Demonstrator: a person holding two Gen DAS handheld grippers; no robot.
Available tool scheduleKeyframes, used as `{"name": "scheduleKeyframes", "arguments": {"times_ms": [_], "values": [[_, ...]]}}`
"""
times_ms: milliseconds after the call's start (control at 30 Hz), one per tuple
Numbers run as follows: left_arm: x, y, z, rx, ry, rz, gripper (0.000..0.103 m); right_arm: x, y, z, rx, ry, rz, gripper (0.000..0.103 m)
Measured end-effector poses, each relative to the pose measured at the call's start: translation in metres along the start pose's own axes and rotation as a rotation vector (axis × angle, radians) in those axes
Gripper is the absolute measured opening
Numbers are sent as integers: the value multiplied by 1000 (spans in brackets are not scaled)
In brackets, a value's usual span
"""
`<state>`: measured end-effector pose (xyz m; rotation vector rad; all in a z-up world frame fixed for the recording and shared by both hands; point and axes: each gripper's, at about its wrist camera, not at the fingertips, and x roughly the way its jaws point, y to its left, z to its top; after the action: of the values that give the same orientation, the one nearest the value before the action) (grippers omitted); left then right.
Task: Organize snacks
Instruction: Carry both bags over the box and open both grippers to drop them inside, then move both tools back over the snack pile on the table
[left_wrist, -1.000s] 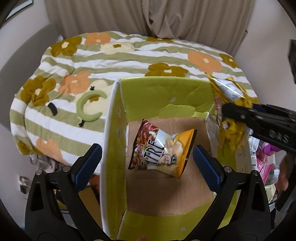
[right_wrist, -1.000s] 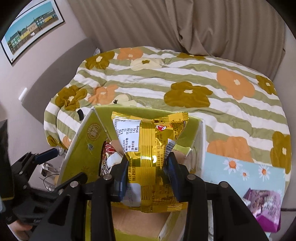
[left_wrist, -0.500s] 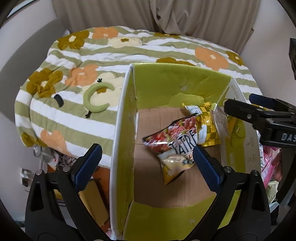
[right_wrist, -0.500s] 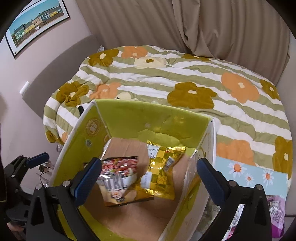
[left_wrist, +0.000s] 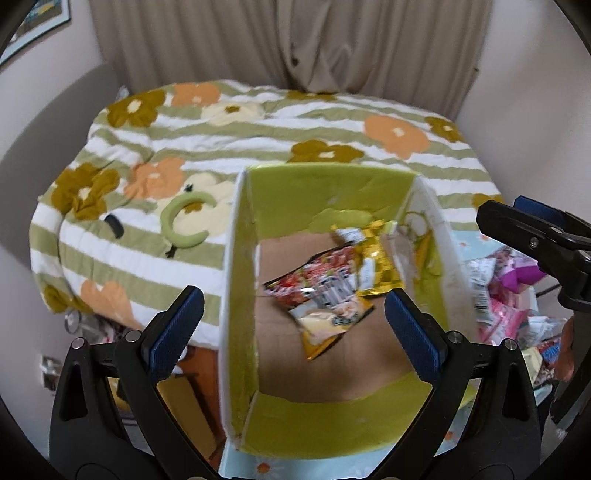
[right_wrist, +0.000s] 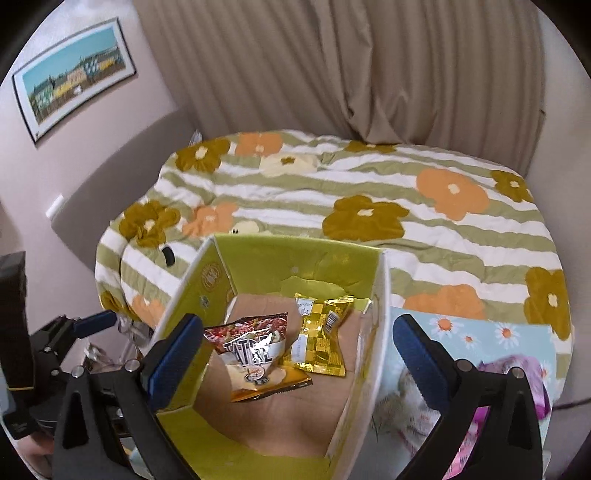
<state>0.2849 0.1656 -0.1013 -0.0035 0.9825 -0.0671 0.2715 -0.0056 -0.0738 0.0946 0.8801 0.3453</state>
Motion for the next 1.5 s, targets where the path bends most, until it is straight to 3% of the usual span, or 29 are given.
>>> {"name": "scheduleKeyframes", "arguments": {"times_ms": [433,633,900,1167,1500], "values": [[-46,-102,-27,142,-65,-150,98,-112,-51,-61,99,-119,-142,102],[-60,-161,-65,117,-52,-178,98,-158,-89,-102,80,-131,-204,102],[-59,-231,-127,86,7,-191,98,-203,-142,-170,64,-96,-210,102],[-32,-263,-173,50,92,-171,98,-200,-182,-219,31,-37,-193,102],[32,-284,-188,81,176,-167,98,-147,-209,-261,22,57,-170,102]]}}
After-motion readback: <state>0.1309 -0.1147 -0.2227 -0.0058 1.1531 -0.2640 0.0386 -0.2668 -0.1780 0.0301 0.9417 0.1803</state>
